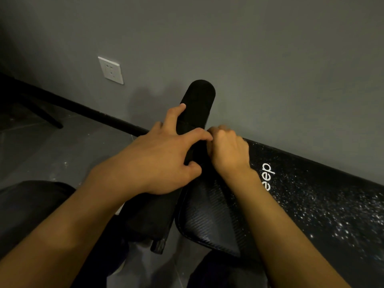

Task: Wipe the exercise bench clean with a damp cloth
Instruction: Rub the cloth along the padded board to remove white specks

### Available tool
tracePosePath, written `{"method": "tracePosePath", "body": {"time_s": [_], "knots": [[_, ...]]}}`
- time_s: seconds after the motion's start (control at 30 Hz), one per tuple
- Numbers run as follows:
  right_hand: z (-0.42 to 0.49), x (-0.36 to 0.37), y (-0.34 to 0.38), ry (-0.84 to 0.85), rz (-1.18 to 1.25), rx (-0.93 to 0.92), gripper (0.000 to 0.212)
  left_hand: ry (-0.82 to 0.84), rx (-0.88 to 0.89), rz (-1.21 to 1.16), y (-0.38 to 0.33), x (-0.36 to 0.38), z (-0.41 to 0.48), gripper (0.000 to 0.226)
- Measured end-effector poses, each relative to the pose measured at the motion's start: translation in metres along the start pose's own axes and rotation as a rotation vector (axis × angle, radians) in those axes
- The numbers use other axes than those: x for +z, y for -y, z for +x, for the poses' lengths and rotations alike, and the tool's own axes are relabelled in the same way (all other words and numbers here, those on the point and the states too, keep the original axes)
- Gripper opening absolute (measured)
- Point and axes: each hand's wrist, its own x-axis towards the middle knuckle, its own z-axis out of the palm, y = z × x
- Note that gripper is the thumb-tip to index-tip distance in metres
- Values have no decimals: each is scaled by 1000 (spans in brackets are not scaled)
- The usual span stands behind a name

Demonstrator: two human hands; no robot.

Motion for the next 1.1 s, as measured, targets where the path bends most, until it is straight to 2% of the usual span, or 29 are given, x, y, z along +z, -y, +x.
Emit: {"method": "tracePosePath", "body": {"time_s": [0.13, 0.27, 0.37, 0.5, 0.67, 0.73, 0.83, 0.93, 1.1], "knots": [[-51, -3, 0, 71, 8, -97, 24, 3, 8, -20, 2, -1, 0, 59], [-60, -4, -13, 19, 4, -23, 22, 2, 8, -19, 1, 0, 0, 59], [-73, -2, 3, 9, -96, -29, 17, -4, 11, -23, 2, -1, 1, 59], [-125, 5, 24, 27, -64, -53, 17, 1, 24, -24, 3, 1, 1, 60], [-99, 4, 8, -8, -89, -1, 17, -12, 22, -30, 2, 1, 0, 60], [-96, 3, 7, -28, -52, -38, 17, -20, 26, -27, 3, 1, 0, 60], [-127, 7, 14, 9, -36, -87, 20, -17, 30, -35, 4, 1, -1, 59], [-156, 9, 17, 22, -57, -24, 17, -21, 39, -32, 5, 1, -2, 59], [-112, 5, 7, -25, -21, 23, 13, -25, 32, -34, 3, 1, -1, 58]]}}
